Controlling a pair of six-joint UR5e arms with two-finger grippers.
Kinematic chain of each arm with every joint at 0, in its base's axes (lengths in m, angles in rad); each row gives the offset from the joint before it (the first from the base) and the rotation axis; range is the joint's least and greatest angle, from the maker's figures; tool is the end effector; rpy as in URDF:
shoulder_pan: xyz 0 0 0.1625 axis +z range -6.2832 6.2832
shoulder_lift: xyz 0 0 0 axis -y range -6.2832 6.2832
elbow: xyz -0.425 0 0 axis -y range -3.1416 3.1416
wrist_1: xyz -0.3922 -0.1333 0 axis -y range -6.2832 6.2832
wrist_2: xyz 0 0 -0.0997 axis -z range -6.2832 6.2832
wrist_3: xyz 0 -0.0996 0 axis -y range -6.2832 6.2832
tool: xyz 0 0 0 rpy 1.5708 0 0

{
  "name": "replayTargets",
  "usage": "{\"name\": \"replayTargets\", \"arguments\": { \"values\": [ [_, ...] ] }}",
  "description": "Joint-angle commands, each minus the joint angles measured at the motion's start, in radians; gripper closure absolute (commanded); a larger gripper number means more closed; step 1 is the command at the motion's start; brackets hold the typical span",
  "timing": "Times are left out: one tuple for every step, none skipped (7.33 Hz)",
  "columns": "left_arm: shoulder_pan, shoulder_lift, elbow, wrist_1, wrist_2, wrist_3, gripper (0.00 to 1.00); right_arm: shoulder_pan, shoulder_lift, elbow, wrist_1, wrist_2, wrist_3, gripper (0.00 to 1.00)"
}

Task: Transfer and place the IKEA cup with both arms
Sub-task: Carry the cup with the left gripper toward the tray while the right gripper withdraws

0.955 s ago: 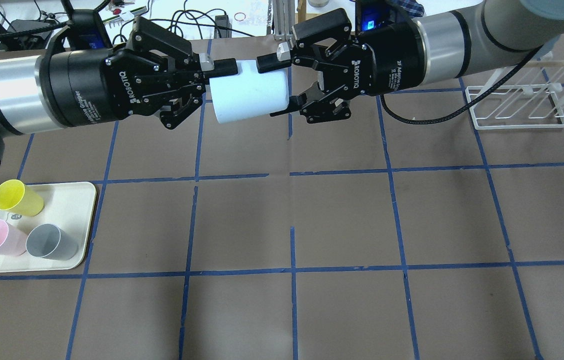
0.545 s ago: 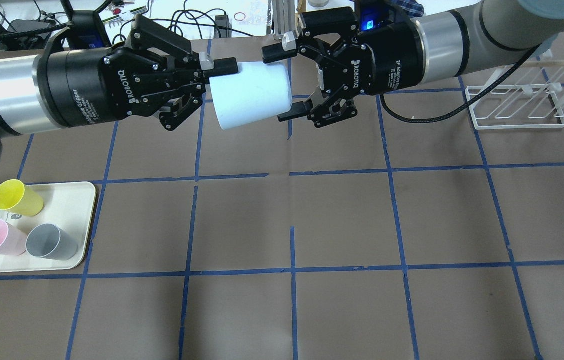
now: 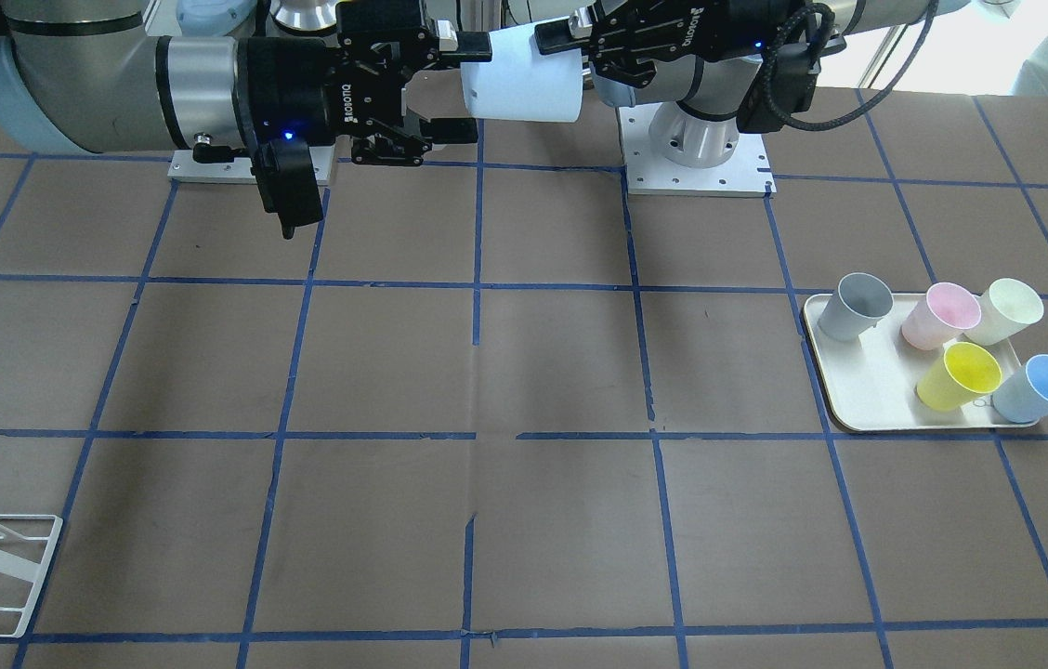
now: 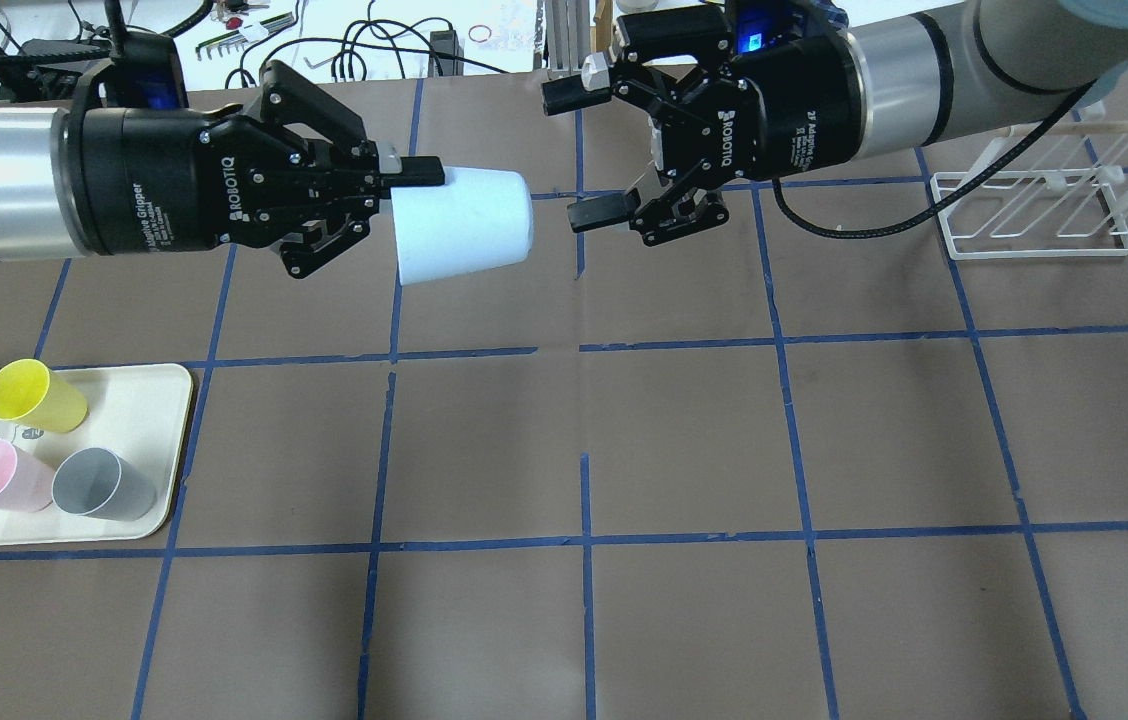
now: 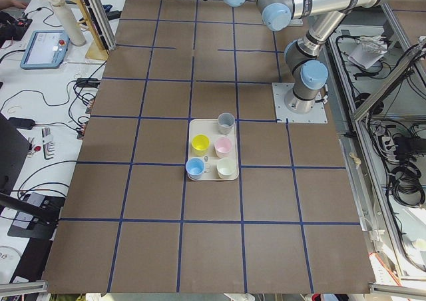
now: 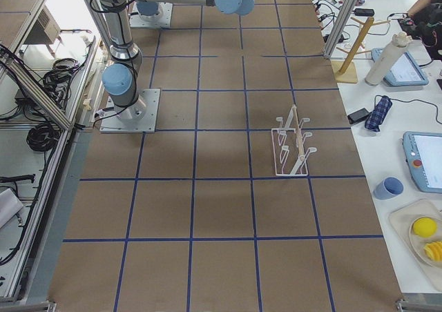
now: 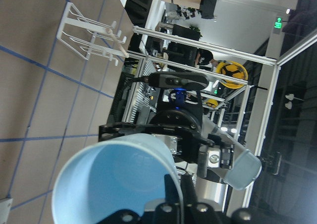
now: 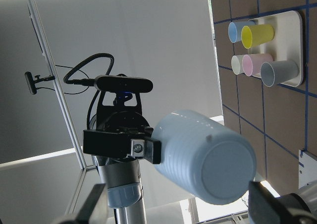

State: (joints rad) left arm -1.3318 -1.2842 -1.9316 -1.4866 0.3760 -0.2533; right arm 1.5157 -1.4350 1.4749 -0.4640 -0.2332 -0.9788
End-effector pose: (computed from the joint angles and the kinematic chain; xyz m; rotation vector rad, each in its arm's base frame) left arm -0.1317 -0.4140 0.5055 0.4680 -1.8897 0.0003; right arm 0.2040 -0.4814 0.4676 0.0167 1.6722 0.2543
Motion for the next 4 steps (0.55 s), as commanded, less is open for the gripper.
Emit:
{"name": "replayTargets", "arguments": {
  "values": [
    [0.049, -0.009, 0.063, -0.003, 0.208, -0.024, 1.0, -0.054, 0.002, -0.001, -0.045, -0.117, -0.006, 0.0],
    [0.066, -0.018, 0.078, -0.011, 0.294, -0.014, 1.0, -0.054, 0.004, 0.004, -0.129, -0.209, -0.001, 0.0],
    [0.071, -0.026, 0.082, 0.003, 0.428, -0.003, 1.0, -0.055, 0.007, 0.013, -0.189, -0.277, 0.0, 0.0],
    [0.072, -0.035, 0.092, 0.031, 0.586, 0.056, 1.0, -0.055, 0.028, 0.012, -0.234, -0.347, 0.002, 0.0]
  ]
}}
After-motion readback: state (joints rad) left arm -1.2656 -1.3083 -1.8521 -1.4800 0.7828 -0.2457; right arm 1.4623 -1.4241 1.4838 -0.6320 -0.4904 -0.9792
